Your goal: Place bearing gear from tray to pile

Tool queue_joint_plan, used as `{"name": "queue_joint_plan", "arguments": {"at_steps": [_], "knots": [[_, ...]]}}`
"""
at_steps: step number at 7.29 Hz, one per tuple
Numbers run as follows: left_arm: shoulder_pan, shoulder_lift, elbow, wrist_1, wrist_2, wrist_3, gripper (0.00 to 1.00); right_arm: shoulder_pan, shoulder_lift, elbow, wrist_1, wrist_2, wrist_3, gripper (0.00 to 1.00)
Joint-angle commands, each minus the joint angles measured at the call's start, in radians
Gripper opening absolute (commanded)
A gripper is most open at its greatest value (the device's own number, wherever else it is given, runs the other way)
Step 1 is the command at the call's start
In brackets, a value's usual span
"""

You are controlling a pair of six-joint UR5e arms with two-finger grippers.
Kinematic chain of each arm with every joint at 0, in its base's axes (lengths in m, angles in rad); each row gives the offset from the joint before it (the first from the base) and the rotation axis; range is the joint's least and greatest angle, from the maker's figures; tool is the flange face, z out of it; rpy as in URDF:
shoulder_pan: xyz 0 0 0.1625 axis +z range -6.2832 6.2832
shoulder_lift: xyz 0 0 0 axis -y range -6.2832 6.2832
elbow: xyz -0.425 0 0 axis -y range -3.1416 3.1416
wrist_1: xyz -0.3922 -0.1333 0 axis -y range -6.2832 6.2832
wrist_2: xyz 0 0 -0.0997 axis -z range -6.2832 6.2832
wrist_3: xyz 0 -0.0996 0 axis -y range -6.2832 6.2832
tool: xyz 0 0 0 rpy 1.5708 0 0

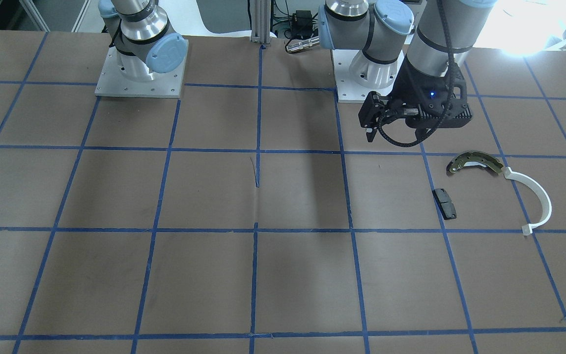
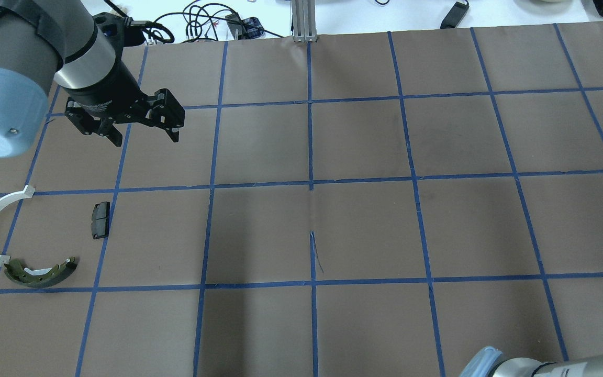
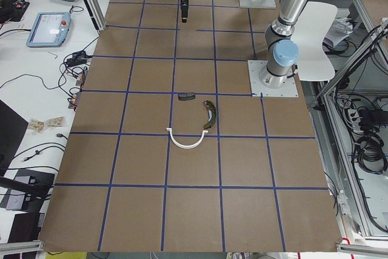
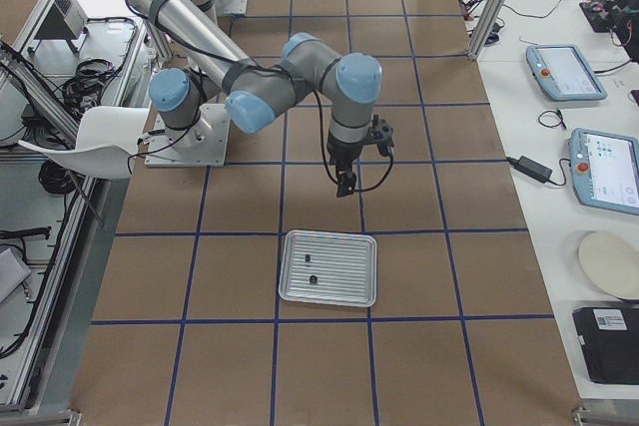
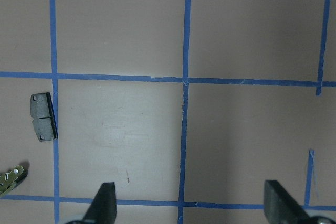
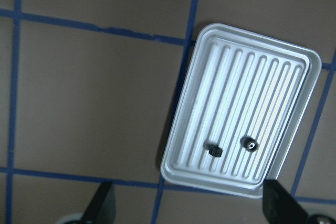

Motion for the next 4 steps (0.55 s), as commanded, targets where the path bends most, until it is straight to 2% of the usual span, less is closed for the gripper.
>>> {"name": "queue_joint_plan", "arguments": {"at_steps": [1,3,4], "knots": [[0.000,0.000,-0.002,0.000,0.000,0.000,1.00,-0.151,0.173,0.036,-0.220,0.008,-0.211,1.00],[0.000,0.000,-0.002,0.000,0.000,0.000,1.00,-0.205,0.218,0.161,-0.353,0.016,-0.243,0.97],[0.000,0.000,-0.002,0.000,0.000,0.000,1.00,-0.212,0.212,0.249,-0.502,0.016,-0.250,0.96]]}}
